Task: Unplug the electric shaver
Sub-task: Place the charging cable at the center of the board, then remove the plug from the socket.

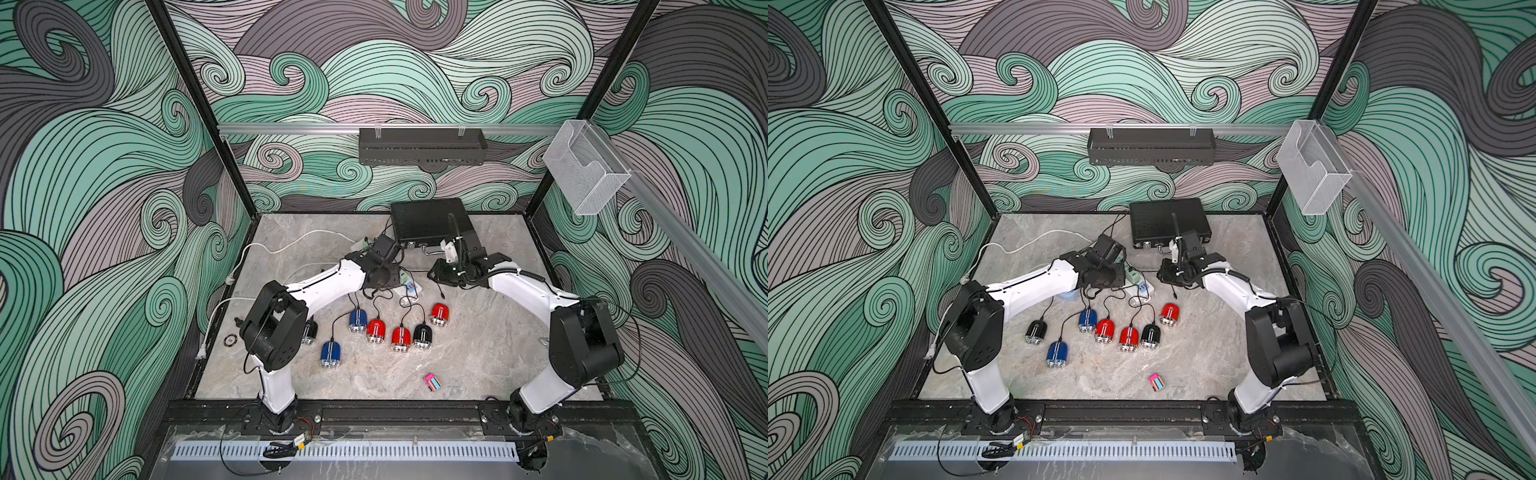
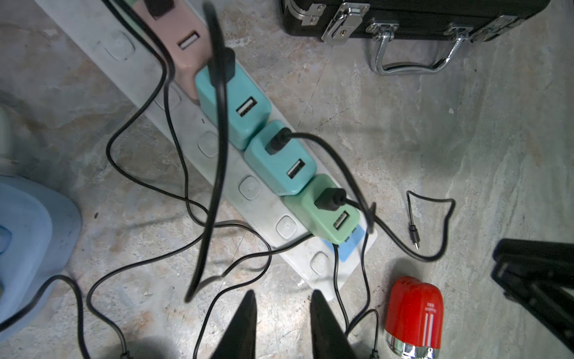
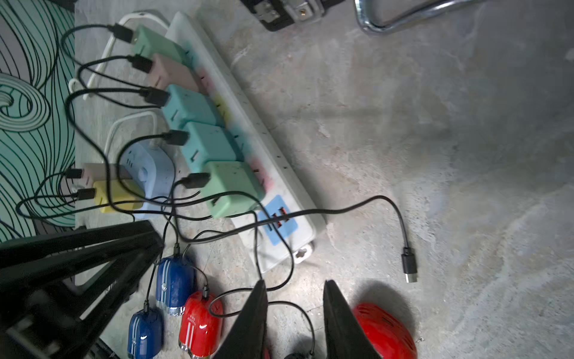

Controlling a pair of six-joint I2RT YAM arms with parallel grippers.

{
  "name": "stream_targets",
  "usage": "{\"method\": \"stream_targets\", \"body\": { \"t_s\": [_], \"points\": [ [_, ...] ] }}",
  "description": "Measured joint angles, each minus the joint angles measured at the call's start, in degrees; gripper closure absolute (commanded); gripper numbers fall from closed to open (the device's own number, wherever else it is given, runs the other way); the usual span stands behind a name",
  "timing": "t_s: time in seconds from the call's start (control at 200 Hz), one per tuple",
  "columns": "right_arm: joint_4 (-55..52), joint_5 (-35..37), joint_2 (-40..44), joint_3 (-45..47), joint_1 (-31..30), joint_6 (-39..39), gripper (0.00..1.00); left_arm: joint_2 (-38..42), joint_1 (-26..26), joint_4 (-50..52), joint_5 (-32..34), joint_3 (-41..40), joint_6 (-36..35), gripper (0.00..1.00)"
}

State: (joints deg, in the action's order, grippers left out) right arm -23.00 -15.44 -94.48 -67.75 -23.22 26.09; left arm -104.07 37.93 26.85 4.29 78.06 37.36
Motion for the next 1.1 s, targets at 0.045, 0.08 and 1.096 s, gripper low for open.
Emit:
{"method": "stream_targets", "body": {
  "t_s": [0.045,0.08,1.096],
  "points": [
    [-0.7,0.6,-1.0,-2.2,-1.2,-0.6,0.71,-0.3,-0.3,-0.4,-0.5,0.0,0.5,0.72],
    [-1.2,0.9,-2.0,-3.9,-2.0,-0.8,0.72,-0.6,-0.4,-0.8,-0.9,0.0,0.7,0.72],
    [-6.8,5.0,-18.0,-13.1,-3.4,-2.1,0.73,-6.2,-2.2,-6.0,-3.9,-1.1,4.0,0.7]
  ]
}}
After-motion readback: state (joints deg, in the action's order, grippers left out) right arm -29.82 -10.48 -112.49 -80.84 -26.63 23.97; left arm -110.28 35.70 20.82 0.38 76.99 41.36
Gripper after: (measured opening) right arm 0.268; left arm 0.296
